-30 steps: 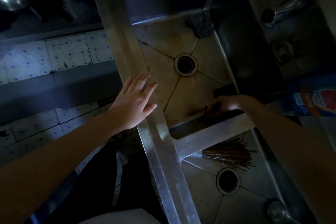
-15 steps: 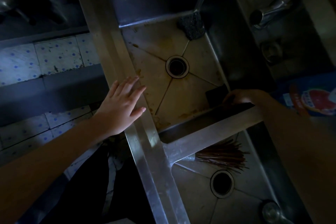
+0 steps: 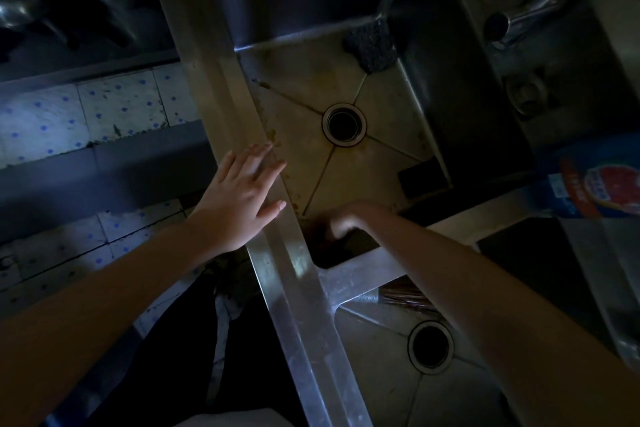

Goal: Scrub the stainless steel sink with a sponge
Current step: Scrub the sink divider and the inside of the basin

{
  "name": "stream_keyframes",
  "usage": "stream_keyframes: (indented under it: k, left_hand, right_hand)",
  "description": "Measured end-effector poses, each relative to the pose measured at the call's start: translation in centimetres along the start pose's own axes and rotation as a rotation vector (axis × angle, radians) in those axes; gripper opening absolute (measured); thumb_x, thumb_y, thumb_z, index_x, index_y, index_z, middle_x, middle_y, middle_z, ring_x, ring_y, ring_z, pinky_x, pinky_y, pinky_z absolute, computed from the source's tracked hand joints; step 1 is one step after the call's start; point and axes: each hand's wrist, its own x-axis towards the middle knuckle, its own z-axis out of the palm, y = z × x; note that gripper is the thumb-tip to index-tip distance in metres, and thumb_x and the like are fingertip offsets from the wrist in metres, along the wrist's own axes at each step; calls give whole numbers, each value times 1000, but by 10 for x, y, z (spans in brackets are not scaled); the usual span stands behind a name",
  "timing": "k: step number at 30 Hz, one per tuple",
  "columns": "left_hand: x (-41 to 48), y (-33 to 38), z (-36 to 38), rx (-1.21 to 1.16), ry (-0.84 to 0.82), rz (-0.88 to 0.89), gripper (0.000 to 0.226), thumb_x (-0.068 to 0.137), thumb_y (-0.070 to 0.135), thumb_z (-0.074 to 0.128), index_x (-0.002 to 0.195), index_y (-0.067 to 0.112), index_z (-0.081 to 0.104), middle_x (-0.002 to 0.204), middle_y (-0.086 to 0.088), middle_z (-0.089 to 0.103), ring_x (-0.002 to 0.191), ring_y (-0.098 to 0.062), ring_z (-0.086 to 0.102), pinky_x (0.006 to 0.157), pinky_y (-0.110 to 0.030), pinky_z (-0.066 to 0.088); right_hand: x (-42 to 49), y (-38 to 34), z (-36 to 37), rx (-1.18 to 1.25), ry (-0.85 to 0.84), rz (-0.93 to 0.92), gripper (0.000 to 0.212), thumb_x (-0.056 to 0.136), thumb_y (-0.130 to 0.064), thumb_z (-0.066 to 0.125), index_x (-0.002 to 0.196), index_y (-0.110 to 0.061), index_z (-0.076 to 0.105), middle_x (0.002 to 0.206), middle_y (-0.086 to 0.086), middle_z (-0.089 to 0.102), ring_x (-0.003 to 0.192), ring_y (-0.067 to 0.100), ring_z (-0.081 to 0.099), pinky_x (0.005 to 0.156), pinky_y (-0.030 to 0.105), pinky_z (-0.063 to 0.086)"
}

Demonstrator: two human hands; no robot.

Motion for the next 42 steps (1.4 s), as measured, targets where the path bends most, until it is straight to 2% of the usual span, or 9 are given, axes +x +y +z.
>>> stream_keyframes:
  k: [5,8,10,21,28,31,35,39,42]
  left_hand:
    - [0,-2,1,-12,3,2,63,88,43,53,140,11,37,150,-19,27,139,-34,26,113,-50,14]
    - [0,-2,0,-11,2,5,63,88,43,53,141,11,37,150,-19,26,139,-34,26,113,-49,14]
    - [0,-1,-1,-9,4,8,63,88,43,53,140,12,37,150,-19,26,139,-34,26,113,-48,13]
    - [5,-3,-12,-8,3,42,61,89,41,54,141,12,37,150,-18,26,139,-33,25,114,-49,13]
    - [32,-11,-27,6,5,125,55,87,41,53,133,12,45,145,-20,33,134,-37,32,111,-56,26]
    - [50,-19,-34,-3,2,161,53,87,42,51,131,13,46,144,-20,35,133,-39,33,109,-55,29]
    - [81,-33,-47,12,-17,254,53,90,44,46,132,13,46,142,-19,38,132,-35,35,109,-50,30]
    - [115,-54,-59,46,-104,346,54,94,43,41,139,12,37,151,-17,25,142,-31,18,116,-44,17]
    - [137,-70,-70,23,-160,376,53,95,42,42,142,19,31,154,-9,17,144,-24,9,116,-42,14]
  right_hand:
    - [-10,23,-6,-1,59,42,14,95,-20,47,92,-11,58,93,4,53,80,18,51,81,33,44]
    - [-22,51,-11,-6,104,62,35,93,-26,53,126,-14,54,130,8,52,113,27,52,102,40,43]
    - [-35,70,-15,-30,115,59,42,94,-26,52,135,-17,46,139,9,46,121,28,48,99,34,41]
    - [-94,180,-29,105,416,310,25,90,-21,59,108,-7,69,113,15,66,99,28,62,84,32,48]
    - [-86,94,-11,189,255,129,53,87,-36,63,131,-9,52,133,10,52,117,29,52,99,38,44]
    - [-78,45,0,142,210,38,45,87,-40,61,120,-10,62,123,9,60,108,24,58,83,31,48]
    - [-66,5,12,207,256,14,37,92,-30,54,120,-7,61,114,6,61,91,20,60,67,26,46]
    - [-52,-15,20,290,166,48,39,91,-24,54,126,-8,55,116,7,59,97,23,60,76,30,49]
    - [-44,-23,29,378,225,85,39,92,-7,50,131,-7,47,104,6,54,78,17,54,70,29,48]
